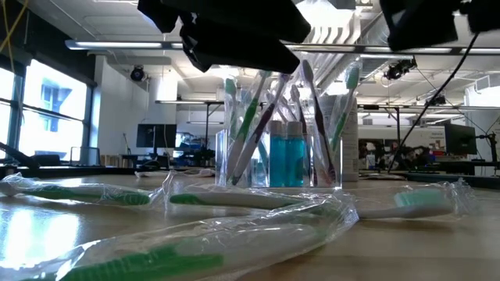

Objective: Pick & Place toothbrushing station
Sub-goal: Put the green toothbrush into the transparent organizer

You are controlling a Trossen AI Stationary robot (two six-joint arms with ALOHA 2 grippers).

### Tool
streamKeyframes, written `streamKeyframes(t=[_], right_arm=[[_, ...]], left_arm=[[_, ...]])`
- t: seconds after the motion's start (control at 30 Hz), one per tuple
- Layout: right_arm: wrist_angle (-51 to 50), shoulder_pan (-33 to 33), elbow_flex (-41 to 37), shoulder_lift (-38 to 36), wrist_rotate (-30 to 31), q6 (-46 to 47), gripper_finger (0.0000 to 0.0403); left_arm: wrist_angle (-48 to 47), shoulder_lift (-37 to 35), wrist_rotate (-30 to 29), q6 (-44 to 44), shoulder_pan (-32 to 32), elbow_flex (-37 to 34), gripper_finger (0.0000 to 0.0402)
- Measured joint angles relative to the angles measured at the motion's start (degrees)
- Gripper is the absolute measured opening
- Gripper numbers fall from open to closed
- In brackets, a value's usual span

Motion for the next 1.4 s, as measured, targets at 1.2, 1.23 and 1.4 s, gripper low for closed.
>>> streamKeyframes(t=[1.2,1.23,1.4], right_arm=[[-4.3,-10.8,0.0,12.3,-18.7,19.3,0.0204],[-3.1,-11.0,0.0,13.1,-20.0,20.1,0.0199],[0.1,-12.1,0.2,14.7,-23.9,20.1,0.0153]], left_arm=[[-2.4,0.0,0.3,0.0,0.0,0.0,0.02],[-2.4,0.0,0.3,0.0,0.0,0.0,0.02],[-2.3,0.0,0.4,0.0,0.0,0.0,0.02]])
